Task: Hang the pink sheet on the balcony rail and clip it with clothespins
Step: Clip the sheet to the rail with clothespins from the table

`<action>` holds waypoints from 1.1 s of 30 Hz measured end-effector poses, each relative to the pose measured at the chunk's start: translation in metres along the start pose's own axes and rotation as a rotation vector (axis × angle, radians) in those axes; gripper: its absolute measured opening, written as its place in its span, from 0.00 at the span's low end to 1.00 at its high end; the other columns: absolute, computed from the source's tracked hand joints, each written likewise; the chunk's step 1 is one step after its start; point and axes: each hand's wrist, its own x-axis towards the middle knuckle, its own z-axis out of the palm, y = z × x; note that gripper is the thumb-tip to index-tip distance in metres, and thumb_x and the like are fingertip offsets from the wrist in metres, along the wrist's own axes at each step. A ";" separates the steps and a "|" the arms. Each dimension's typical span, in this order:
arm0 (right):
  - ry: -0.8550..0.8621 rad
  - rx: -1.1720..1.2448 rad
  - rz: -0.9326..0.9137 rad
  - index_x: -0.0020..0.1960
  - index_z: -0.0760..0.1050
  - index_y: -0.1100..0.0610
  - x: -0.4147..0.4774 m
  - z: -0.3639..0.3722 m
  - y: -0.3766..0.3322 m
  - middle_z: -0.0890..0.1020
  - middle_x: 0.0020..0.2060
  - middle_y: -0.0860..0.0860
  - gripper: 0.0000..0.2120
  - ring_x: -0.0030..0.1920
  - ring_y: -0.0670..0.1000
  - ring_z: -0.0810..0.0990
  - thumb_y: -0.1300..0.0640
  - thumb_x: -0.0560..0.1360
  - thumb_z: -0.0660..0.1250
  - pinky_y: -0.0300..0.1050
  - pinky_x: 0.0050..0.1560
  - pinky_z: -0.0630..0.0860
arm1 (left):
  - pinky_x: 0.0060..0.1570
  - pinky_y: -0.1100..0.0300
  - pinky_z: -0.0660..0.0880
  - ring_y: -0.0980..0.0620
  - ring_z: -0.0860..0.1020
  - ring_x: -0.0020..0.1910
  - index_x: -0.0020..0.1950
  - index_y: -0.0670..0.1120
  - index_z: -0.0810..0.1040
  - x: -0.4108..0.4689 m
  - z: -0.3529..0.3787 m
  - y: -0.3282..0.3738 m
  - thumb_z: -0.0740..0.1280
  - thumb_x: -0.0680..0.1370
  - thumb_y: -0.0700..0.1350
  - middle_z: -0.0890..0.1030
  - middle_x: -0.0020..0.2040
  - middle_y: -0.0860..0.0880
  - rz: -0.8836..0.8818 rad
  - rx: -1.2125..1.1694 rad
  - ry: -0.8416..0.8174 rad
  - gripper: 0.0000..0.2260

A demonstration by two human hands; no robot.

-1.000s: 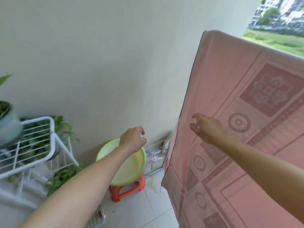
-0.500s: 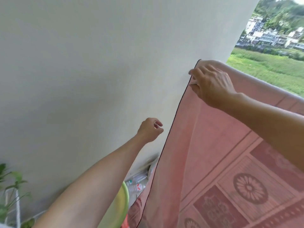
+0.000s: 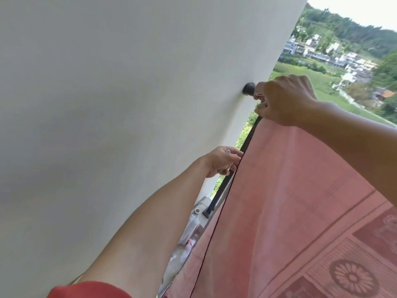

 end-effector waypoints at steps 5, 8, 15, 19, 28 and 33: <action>0.084 0.049 -0.180 0.58 0.78 0.58 -0.019 0.006 -0.008 0.84 0.47 0.54 0.15 0.42 0.53 0.74 0.54 0.74 0.72 0.47 0.45 0.68 | 0.25 0.65 0.65 0.54 0.72 0.31 0.46 0.47 0.79 0.017 -0.001 -0.012 0.64 0.72 0.35 0.75 0.34 0.49 -0.031 0.041 -0.046 0.09; 0.102 0.029 -0.174 0.55 0.77 0.58 -0.029 0.010 0.001 0.84 0.48 0.56 0.15 0.46 0.57 0.78 0.51 0.74 0.72 0.49 0.42 0.71 | 0.23 0.66 0.61 0.58 0.72 0.24 0.42 0.46 0.78 0.025 -0.004 -0.013 0.63 0.72 0.32 0.76 0.29 0.51 -0.023 -0.023 -0.090 0.09; -0.168 0.500 0.378 0.41 0.76 0.52 0.004 -0.006 0.027 0.80 0.41 0.54 0.09 0.41 0.56 0.78 0.52 0.69 0.76 0.52 0.44 0.78 | 0.33 0.59 0.71 0.53 0.75 0.33 0.41 0.44 0.76 0.039 -0.001 -0.003 0.62 0.67 0.35 0.77 0.35 0.49 -0.046 -0.287 -0.261 0.07; -0.141 0.583 0.385 0.38 0.76 0.51 0.020 -0.004 0.028 0.79 0.39 0.53 0.11 0.39 0.53 0.75 0.59 0.66 0.78 0.47 0.41 0.74 | 0.35 0.59 0.67 0.55 0.75 0.28 0.37 0.47 0.76 0.039 0.000 -0.004 0.58 0.70 0.33 0.77 0.31 0.52 -0.061 -0.367 -0.319 0.11; -0.037 0.656 0.424 0.45 0.78 0.56 0.020 0.012 0.032 0.76 0.42 0.53 0.10 0.42 0.52 0.73 0.59 0.67 0.77 0.47 0.43 0.73 | 0.34 0.62 0.75 0.55 0.78 0.30 0.36 0.47 0.80 0.033 0.009 0.021 0.61 0.75 0.41 0.79 0.30 0.51 -0.017 -0.544 -0.393 0.11; 0.022 0.694 0.486 0.44 0.78 0.56 0.014 0.015 0.037 0.80 0.43 0.54 0.10 0.42 0.52 0.75 0.57 0.67 0.77 0.52 0.47 0.77 | 0.29 0.62 0.76 0.52 0.79 0.28 0.38 0.43 0.81 0.036 0.015 0.018 0.67 0.72 0.37 0.81 0.31 0.47 0.116 -0.537 -0.213 0.06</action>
